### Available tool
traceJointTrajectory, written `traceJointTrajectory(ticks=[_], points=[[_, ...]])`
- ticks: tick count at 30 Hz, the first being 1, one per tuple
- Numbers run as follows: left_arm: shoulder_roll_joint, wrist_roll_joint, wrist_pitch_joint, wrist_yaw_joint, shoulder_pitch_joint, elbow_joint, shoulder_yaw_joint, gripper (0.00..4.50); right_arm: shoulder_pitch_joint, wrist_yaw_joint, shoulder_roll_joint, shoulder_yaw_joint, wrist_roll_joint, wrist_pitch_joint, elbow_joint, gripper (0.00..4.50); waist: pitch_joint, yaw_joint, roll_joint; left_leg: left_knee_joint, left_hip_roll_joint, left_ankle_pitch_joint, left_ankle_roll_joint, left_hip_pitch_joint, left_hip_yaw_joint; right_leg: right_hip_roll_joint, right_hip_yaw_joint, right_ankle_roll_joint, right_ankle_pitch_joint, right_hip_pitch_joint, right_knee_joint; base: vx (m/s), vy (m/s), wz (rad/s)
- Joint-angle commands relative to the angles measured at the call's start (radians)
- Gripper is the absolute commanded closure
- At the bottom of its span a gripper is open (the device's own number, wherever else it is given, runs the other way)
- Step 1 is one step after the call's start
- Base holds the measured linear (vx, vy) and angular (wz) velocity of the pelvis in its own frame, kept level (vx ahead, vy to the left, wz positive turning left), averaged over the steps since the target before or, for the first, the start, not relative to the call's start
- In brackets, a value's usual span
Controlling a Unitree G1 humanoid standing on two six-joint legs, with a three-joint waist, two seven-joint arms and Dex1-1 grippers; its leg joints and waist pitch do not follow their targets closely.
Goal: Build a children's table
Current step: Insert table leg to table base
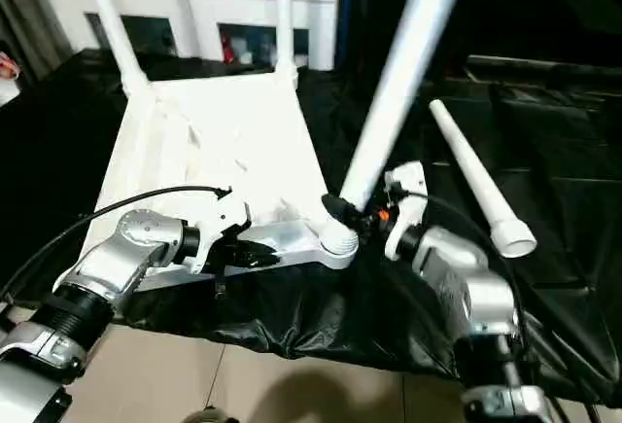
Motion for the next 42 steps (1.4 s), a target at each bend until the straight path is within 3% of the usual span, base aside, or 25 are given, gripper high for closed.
traceJointTrajectory(ticks=[1, 7, 11, 13, 16, 18, 19, 20, 22, 23, 24, 32, 36, 37, 39, 41, 42], points=[[0.016, 0.006, -0.009, 0.069, -0.053, 0.011, 0.062, 4.5, 0.066, -0.043, -0.001, 0.023, -0.065, 0.023, 0.039, 2.63, -0.056, -0.003, 0.003, -0.084, 0.019, -0.406, -0.02, 0.021, -0.02, -0.084, 0.035, -0.101, -0.53, 0.028, -0.111, 0.0, 0.0, 0.0], [0.015, 0.008, -0.015, 0.072, -0.054, 0.018, 0.066, 4.5, 0.098, -0.085, 0.023, 0.017, -0.067, 0.005, -0.01, 2.63, -0.055, -0.001, -0.002, -0.085, 0.019, -0.396, -0.013, 0.019, -0.02, -0.086, 0.037, -0.09, -0.551, 0.025, -0.114, 0.0, 0.0, 0.0], [0.016, 0.008, -0.02, 0.064, -0.047, 0.009, 0.06, 4.5, 0.097, -0.077, 0.011, 0.059, -0.091, -0.005, -0.018, 2.63, -0.054, -0.002, -0.002, -0.086, 0.018, -0.405, -0.014, 0.02, -0.021, -0.086, 0.036, -0.081, -0.575, 0.023, -0.116, 0.0, 0.0, 0.0], [0.021, 0.011, -0.026, 0.051, -0.041, -0.002, 0.052, 4.5, 0.074, -0.059, -0.007, 0.098, -0.12, -0.004, -0.011, 2.63, -0.051, -0.005, -0.007, -0.088, 0.018, -0.411, -0.015, 0.018, -0.021, -0.086, 0.034, -0.07, -0.598, 0.023, -0.118, 0.0, 0.0, 0.0], [0.027, 0.016, -0.03, 0.043, -0.037, -0.009, 0.045, 4.5, 0.044, -0.033, -0.028, 0.137, -0.15, 0.002, 0.001, 2.63, -0.05, -0.006, -0.007, -0.087, 0.016, -0.414, -0.015, 0.019, -0.022, -0.087, 0.032, -0.057, -0.628, 0.021, -0.121, 0.0, 0.0, 0.0], [0.031, 0.018, -0.032, 0.041, -0.035, -0.012, 0.044, 4.5, 0.014, -0.003, -0.041, 0.161, -0.162, 0.007, 0.02, 2.63, -0.049, -0.01, -0.015, -0.088, 0.016, -0.417, -0.013, 0.018, -0.022, -0.088, 0.031, -0.047, -0.648, 0.02, -0.125, 0.0, 0.0, 0.0], [0.033, 0.019, -0.033, 0.041, -0.034, -0.012, 0.043, 4.5, -0.001, 0.009, -0.044, 0.17, -0.166, 0.006, 0.031, 2.63, -0.048, -0.011, -0.011, -0.087, 0.016, -0.421, -0.013, 0.019, -0.024, -0.089, 0.03, -0.046, -0.652, 0.02, -0.125, 0.0, 0.0, 0.0], [0.036, 0.019, -0.033, 0.036, -0.033, -0.015, 0.042, 4.5, -0.02, 0.024, -0.049, 0.182, -0.172, 0.003, 0.05, 2.63, -0.048, -0.012, -0.017, -0.086, 0.015, -0.42, -0.011, 0.019, -0.022, -0.088, 0.029, -0.044, -0.656, 0.019, -0.129, 0.0, 0.0, 0.0], [0.046, 0.02, -0.032, 0.024, -0.029, -0.026, 0.038, 4.5, -0.054, 0.058, -0.06, 0.209, -0.188, -0.002, 0.085, 2.63, -0.048, -0.017, -0.016, -0.088, 0.016, -0.432, -0.014, 0.02, -0.025, -0.089, 0.026, -0.047, -0.652, 0.02, -0.127, 0.0, 0.0, 0.0], [0.051, 0.021, -0.031, 0.017, -0.027, -0.032, 0.036, 4.5, -0.07, 0.08, -0.066, 0.223, -0.196, -0.001, 0.103, 2.63, -0.049, -0.019, -0.022, -0.09, 0.017, -0.428, -0.011, 0.018, -0.024, -0.089, 0.026, -0.049, -0.643, 0.023, -0.127, 0.0, 0.0, 0.0], [0.054, 0.021, -0.03, 0.014, -0.026, -0.034, 0.035, 4.5, -0.078, 0.09, -0.069, 0.229, -0.198, 0.0, 0.111, 2.63, -0.049, -0.021, -0.017, -0.093, 0.019, -0.425, -0.011, 0.016, -0.026, -0.089, 0.026, -0.058, -0.619, 0.025, -0.124, 0.0, 0.0, 0.0], [0.084, 0.019, -0.043, -0.061, -0.035, -0.054, 0.015, 4.5, -0.115, 0.194, -0.096, 0.263, -0.209, -0.016, 0.158, 2.63, -0.053, -0.023, -0.022, -0.095, 0.025, -0.406, -0.01, 0.019, -0.02, -0.089, 0.037, -0.117, -0.5, 0.027, -0.111, 0.0, 0.0, 0.0], [0.109, -0.005, -0.046, -0.142, -0.035, -0.097, 0.004, 4.5, -0.096, 0.291, -0.126, 0.282, -0.193, -0.039, 0.14, 2.63, -0.057, -0.012, -0.022, -0.096, 0.03, -0.35, -0.002, 0.016, -0.015, -0.086, 0.043, -0.157, -0.371, 0.033, -0.095, 0.0, 0.0, 0.0], [0.117, -0.014, -0.045, -0.169, -0.035, -0.11, 0.003, 4.5, -0.089, 0.317, -0.134, 0.286, -0.187, -0.043, 0.131, 2.63, -0.052, -0.009, -0.022, -0.096, 0.031, -0.347, 0.001, 0.016, -0.013, -0.085, 0.044, -0.163, -0.354, 0.029, -0.095, 0.0, 0.0, 0.0], [0.131, -0.023, -0.045, -0.206, -0.036, -0.127, 0.001, 4.5, -0.082, 0.36, -0.148, 0.294, -0.18, -0.052, 0.121, 2.63, -0.058, -0.002, -0.022, -0.093, 0.031, -0.308, 0.008, 0.015, -0.01, -0.082, 0.046, -0.185, -0.275, 0.035, -0.084, 0.0, 0.0, 0.0], [0.143, -0.028, -0.045, -0.233, -0.039, -0.135, -0.001, 4.5, -0.078, 0.393, -0.16, 0.301, -0.176, -0.064, 0.119, 2.63, -0.054, 0.006, -0.023, -0.092, 0.03, -0.275, 0.018, 0.013, -0.008, -0.08, 0.045, -0.199, -0.224, 0.036, -0.079, 0.0, 0.0, 0.0], [0.159, -0.031, -0.047, -0.268, -0.045, -0.14, -0.002, 4.5, -0.081, 0.436, -0.169, 0.307, -0.177, -0.091, 0.131, 2.63, -0.047, 0.01, -0.027, -0.091, 0.03, -0.259, 0.028, 0.011, -0.005, -0.08, 0.046, -0.208, -0.2, 0.033, -0.078, 0.0, 0.0, 0.0]])
